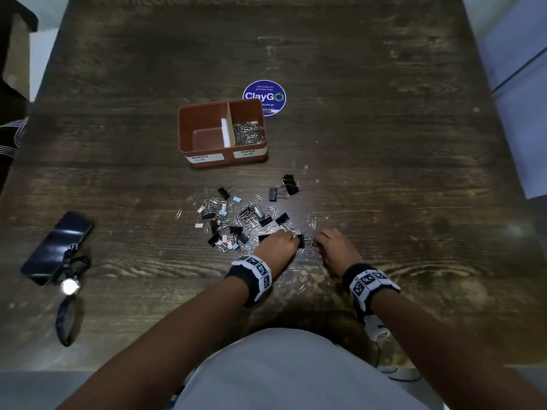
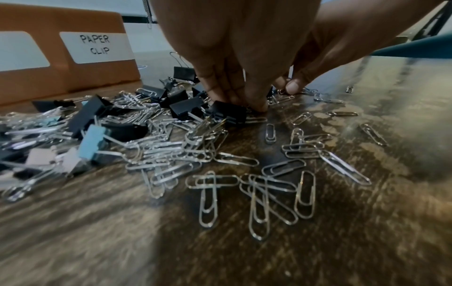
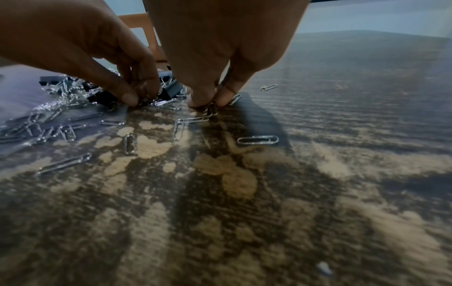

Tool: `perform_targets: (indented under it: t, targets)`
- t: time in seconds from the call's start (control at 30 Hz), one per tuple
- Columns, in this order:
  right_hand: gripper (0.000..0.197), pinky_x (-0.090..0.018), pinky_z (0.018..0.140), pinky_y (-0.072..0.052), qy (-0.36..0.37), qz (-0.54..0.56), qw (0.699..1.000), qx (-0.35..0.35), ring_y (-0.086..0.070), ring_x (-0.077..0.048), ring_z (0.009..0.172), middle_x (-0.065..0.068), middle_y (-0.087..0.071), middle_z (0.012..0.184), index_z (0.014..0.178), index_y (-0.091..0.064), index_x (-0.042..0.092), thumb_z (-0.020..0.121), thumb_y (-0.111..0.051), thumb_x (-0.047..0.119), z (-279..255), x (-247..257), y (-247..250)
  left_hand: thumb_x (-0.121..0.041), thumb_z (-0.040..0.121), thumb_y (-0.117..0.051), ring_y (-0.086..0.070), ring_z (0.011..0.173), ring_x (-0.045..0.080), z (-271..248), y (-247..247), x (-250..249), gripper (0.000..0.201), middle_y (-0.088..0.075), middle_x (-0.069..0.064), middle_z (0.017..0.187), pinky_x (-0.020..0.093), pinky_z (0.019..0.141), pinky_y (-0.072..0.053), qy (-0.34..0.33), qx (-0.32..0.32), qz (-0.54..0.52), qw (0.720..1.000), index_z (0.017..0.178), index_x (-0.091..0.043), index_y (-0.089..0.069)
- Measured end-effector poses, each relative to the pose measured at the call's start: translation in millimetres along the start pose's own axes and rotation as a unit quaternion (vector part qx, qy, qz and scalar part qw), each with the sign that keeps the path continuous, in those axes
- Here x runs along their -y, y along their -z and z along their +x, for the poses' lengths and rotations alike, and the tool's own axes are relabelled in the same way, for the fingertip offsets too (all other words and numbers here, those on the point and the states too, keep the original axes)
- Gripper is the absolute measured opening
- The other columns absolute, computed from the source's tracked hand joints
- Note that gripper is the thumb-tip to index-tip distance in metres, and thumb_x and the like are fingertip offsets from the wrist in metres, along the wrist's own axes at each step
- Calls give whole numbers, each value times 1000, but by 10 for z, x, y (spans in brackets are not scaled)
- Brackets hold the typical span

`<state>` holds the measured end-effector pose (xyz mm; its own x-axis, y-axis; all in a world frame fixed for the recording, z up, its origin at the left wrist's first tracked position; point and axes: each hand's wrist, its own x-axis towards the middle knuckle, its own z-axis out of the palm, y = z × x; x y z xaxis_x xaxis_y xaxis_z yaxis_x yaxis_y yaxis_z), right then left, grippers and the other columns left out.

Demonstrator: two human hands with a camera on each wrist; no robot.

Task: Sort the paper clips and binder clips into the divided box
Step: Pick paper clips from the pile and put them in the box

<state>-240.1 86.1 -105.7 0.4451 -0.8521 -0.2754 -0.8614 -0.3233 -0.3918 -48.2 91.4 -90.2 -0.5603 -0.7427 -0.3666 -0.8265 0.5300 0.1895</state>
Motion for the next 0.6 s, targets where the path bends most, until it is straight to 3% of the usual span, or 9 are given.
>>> perform_targets:
  t: [0.13, 0.33, 0.47, 0.6]
  targets:
    - [29, -32, 89, -45, -13, -37, 997, 61, -46, -23, 107, -9, -52, 117, 115, -53, 9, 87, -54, 0, 26, 66, 27, 1, 92, -43, -55, 102, 32, 30, 24, -37, 25, -59, 18, 111, 38, 86, -43, -27, 38, 57, 997, 114, 1, -54]
    - [33, -29, 90, -38, -5, -22, 996, 85, -47, -26, 107, -13, -51, 116, 116, -53, 4, 85, -52, -5, 46, -7, 67, -1, 95, -44, -53, 101, 33, 76, 88, 7, 20, -59, 19, 110, 40, 86, -44, -90, 69, 69, 991, 110, 4, -56]
    - [11, -26, 74, -36, -53, 93, 994, 29, -58, -30, 92, -7, -56, 89, 90, -61, 5, 88, -53, -3, 210, -97, 259, 4, 90, -49, -54, 96, 29, 82, 327, 269, 17, -56, 16, 106, 36, 84, -45, -64, -1, -99, 993, 107, 1, -54]
    - [10, -23, 82, -39, -99, 203, 972, -58, -57, -15, 90, -1, -64, 94, 95, -66, 12, 93, -56, 11, 679, 30, 765, 9, 85, -47, -56, 88, 27, 200, 871, 717, 20, -58, 8, 94, 34, 79, -47, 47, -80, -239, 967, 90, -10, -51]
